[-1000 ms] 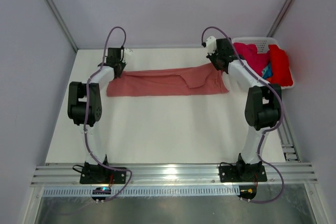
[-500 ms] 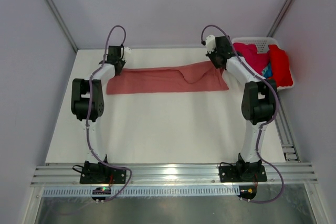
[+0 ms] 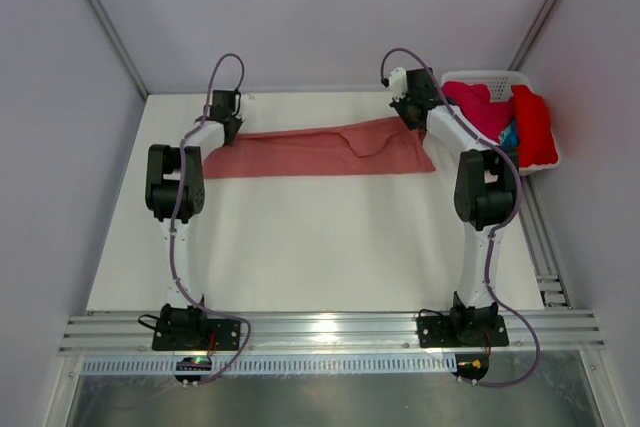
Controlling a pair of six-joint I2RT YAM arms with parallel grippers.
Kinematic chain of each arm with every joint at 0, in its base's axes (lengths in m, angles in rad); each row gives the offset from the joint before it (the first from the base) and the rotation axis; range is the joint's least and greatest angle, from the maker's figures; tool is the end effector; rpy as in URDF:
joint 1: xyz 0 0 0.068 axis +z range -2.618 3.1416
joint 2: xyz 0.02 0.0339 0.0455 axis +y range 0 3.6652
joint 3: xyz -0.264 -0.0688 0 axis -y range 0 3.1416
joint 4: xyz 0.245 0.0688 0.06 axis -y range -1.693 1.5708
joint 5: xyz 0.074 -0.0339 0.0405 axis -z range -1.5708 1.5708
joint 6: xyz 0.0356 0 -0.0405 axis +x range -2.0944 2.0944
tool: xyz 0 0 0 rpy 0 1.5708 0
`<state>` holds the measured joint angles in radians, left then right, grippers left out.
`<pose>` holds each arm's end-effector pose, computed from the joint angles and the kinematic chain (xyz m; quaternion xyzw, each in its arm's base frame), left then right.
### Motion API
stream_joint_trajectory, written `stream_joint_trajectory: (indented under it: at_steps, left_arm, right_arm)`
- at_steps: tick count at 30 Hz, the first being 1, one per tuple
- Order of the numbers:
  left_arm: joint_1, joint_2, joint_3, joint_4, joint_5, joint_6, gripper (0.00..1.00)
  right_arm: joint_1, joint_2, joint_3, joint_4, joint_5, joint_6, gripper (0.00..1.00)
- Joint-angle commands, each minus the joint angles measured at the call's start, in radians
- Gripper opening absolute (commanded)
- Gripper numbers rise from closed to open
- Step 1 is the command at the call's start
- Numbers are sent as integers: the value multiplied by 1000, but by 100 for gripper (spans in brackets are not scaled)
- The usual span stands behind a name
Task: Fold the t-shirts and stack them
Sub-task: Fold the tshirt
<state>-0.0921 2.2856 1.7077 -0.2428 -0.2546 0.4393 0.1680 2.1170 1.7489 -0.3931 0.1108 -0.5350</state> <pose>0.5037 -0.0375 0.1500 0.1975 0.9028 0.1791 0.3375 0.4803 0.0775 0.2315 -0.2955 0.8692 -0.1218 0.3773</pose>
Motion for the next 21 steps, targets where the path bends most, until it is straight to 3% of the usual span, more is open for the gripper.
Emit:
stream_joint_trajectory:
  at_steps: [1, 3, 4, 5, 7, 8, 11, 13, 14, 21]
  left_arm:
    - [6, 6, 46, 49, -35, 6, 0]
    - [3, 9, 50, 57, -49, 9, 11]
    - [3, 14, 55, 60, -52, 13, 24]
    - [2, 18, 59, 60, -69, 16, 64]
    - [0, 34, 69, 60, -84, 15, 94]
    - [-1, 41, 82, 56, -95, 22, 99]
    - [-6, 61, 93, 53, -103, 24, 99]
    - [-12, 64, 92, 54, -109, 22, 99]
    - [-14, 63, 92, 57, -112, 18, 99]
    - [-34, 29, 96, 59, -161, 18, 99]
  right_arm:
    - [-9, 23, 52, 14, 27, 4, 3]
    - [-9, 41, 55, 19, 52, 7, 3]
    - [-9, 47, 55, 22, 56, 7, 3]
    - [-10, 52, 57, 13, 58, 6, 3]
    - [-10, 67, 64, 0, 64, 6, 6]
    - [-9, 72, 69, -25, 66, 6, 22]
    - [-5, 90, 89, -93, 59, 6, 68]
    - [-7, 81, 69, -102, 70, 10, 83]
    - [-8, 71, 54, -89, 73, 15, 99]
    - [-5, -20, 9, -29, 72, 27, 100]
